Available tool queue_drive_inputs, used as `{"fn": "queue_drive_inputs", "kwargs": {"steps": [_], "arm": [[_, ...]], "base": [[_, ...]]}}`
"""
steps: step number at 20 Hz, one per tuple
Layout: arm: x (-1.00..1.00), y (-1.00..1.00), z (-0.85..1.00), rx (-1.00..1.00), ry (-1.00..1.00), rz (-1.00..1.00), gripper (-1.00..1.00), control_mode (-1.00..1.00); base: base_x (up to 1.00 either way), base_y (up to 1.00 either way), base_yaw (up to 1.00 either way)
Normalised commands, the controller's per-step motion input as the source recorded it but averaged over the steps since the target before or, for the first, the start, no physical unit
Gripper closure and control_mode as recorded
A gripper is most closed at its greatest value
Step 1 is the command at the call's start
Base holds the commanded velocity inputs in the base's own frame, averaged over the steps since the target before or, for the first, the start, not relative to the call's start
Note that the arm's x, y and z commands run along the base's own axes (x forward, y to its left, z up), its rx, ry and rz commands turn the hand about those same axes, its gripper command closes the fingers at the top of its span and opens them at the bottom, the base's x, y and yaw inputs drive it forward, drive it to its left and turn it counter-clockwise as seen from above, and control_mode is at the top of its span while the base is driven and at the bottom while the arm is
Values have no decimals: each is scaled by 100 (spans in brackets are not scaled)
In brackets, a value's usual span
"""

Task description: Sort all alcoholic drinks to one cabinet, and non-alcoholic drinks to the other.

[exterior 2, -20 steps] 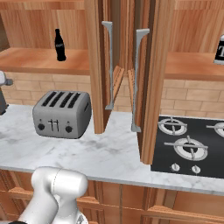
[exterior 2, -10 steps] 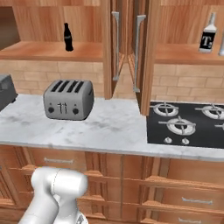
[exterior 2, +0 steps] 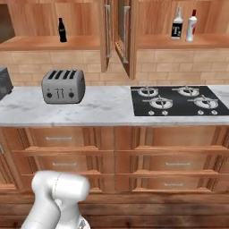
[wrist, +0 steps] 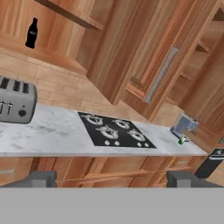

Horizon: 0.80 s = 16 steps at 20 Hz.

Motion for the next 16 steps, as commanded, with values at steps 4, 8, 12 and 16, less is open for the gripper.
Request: {"fn": "queue_drive_inputs", "kwargs": {"steps": [4,8,12,16], "arm": [[0,0,0,0,0,0,-100,100],[0,0,0,0,0,0,-100,100],[0,0,0,0,0,0,-100,100],[0,0,0,0,0,0,-100,100]], "base": [[-35,-5,-55],[-32,0,-62],[-15,-3,-58],[0,-18,-50]]}}
